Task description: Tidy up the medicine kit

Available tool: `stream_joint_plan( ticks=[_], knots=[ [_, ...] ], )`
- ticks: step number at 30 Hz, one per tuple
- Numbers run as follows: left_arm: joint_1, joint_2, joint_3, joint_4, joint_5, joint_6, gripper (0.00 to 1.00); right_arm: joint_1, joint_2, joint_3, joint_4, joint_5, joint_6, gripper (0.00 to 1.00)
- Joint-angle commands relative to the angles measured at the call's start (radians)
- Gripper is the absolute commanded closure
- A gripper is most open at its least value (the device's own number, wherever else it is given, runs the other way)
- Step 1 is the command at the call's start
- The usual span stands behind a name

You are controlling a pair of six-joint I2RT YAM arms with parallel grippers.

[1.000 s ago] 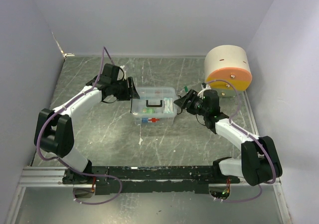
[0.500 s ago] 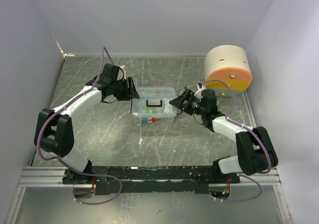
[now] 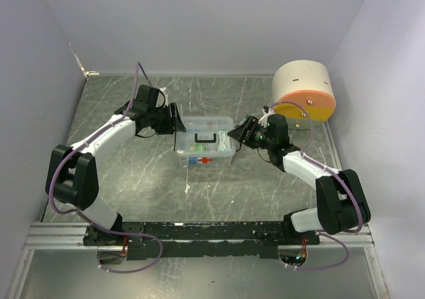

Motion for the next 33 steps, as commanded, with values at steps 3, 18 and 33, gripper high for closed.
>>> stream_joint_plan(
  ticks=[3, 18, 33],
  knots=[
    [-0.003, 0.027, -0.010, -0.014, 0.032, 0.022, 0.36, 0.001, -0.023, 0.033, -0.145, 0.095, -0.073, 0.50],
    [0.001, 0.026, -0.011, -0.017, 0.033, 0.024, 0.36, 0.001, -0.033, 0.054, -0.199, 0.111, -0.095, 0.66],
    [0.004, 0.038, 0.015, -0.031, 0.018, 0.027, 0.35, 0.000, -0.041, 0.073, -0.252, 0.154, -0.099, 0.26]
  ],
)
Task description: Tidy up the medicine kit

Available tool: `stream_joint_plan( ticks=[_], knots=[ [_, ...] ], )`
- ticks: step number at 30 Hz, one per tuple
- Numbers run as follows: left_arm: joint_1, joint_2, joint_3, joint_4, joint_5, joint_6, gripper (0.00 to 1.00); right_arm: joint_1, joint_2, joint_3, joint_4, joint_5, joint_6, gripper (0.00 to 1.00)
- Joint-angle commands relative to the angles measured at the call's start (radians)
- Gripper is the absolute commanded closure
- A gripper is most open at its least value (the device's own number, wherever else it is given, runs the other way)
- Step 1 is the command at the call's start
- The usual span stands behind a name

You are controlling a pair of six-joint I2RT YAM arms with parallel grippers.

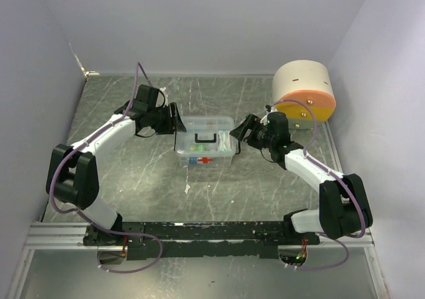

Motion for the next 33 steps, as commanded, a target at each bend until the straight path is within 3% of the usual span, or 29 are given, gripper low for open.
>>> stream_joint_plan(
  ticks=[1, 7, 13, 17, 22, 29, 33],
  knots=[
    [-0.001, 0.036, 0.018, -0.035, 0.006, 0.030, 0.35, -0.001, 0.003, 0.005, -0.048, 0.031, -0.021, 0.27],
    [-0.002, 0.025, 0.074, -0.070, -0.070, 0.060, 0.33, -0.001, 0.014, -0.030, -0.019, 0.027, 0.028, 0.44],
    [-0.023, -0.019, 0.156, -0.122, -0.260, 0.097, 0.28, 0.009, -0.050, -0.073, -0.003, 0.050, 0.060, 0.44],
    [-0.048, -0.010, 0.213, -0.159, -0.348, 0.113, 0.27, 0.027, -0.066, -0.111, 0.031, -0.005, 0.111, 0.62],
    [-0.111, -0.016, 0.239, -0.149, -0.413, 0.114, 0.26, 0.086, -0.074, -0.152, 0.073, -0.041, 0.186, 0.73],
    [-0.241, -0.037, 0.220, -0.129, -0.453, 0.119, 0.31, 0.209, -0.095, -0.202, 0.139, 0.007, 0.318, 0.76],
    [-0.296, -0.046, 0.183, -0.147, -0.464, 0.131, 0.36, 0.261, -0.050, -0.181, 0.192, -0.009, 0.308, 0.74]
  ],
)
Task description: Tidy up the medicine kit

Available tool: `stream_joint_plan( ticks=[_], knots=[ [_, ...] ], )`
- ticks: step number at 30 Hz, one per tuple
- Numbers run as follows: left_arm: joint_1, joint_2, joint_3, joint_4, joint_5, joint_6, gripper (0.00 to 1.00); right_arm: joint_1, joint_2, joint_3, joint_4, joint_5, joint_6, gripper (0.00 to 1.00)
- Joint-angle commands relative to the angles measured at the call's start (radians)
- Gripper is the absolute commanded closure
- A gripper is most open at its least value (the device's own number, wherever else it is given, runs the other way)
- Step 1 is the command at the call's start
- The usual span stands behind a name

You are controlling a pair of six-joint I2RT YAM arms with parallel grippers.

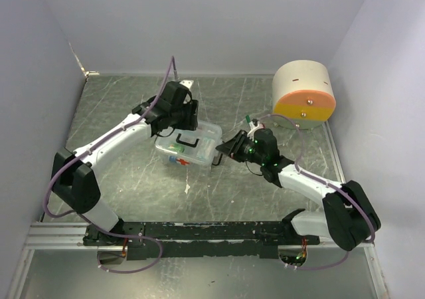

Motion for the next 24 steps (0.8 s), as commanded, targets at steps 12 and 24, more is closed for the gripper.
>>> stream_joint_plan(
  ticks=[12, 24],
  knots=[
    [-0.242, -0.032, -0.019, -0.088, -0.263, 0.066, 0.33, -0.075, -0.130, -0.062, -0.160, 0.137, -0.050, 0.51],
    [-0.303, 0.082, 0.017, -0.165, -0.369, 0.063, 0.38, -0.079, 0.114, -0.055, 0.095, -0.052, -0.017, 0.56]
  ],
)
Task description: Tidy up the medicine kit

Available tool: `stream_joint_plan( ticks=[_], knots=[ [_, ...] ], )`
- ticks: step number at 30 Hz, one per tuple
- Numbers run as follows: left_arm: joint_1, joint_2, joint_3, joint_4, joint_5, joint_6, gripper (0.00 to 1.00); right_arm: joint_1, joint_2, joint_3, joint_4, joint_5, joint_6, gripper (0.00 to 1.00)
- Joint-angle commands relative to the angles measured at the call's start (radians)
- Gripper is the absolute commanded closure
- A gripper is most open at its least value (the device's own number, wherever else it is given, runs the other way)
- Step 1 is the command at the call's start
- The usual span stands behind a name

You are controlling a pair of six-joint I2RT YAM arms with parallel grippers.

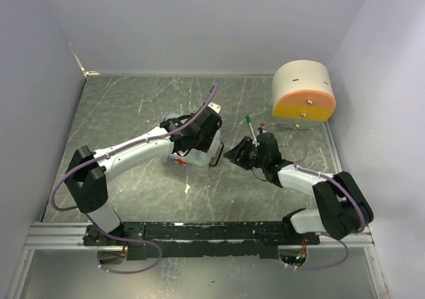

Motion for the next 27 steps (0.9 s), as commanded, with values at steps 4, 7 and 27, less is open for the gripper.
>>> stream_joint_plan(
  ticks=[4, 7, 27],
  knots=[
    [-0.008, 0.034, -0.004, -0.083, -0.065, 0.006, 0.40, -0.002, 0.037, 0.016, 0.148, -0.056, 0.031, 0.57],
    [-0.010, 0.051, -0.007, -0.095, -0.064, 0.003, 0.41, -0.002, 0.044, 0.019, 0.131, -0.035, 0.025, 0.59],
    [-0.019, 0.083, -0.011, -0.099, -0.073, -0.019, 0.44, 0.000, 0.172, 0.102, 0.205, -0.083, 0.050, 0.75]
  ],
)
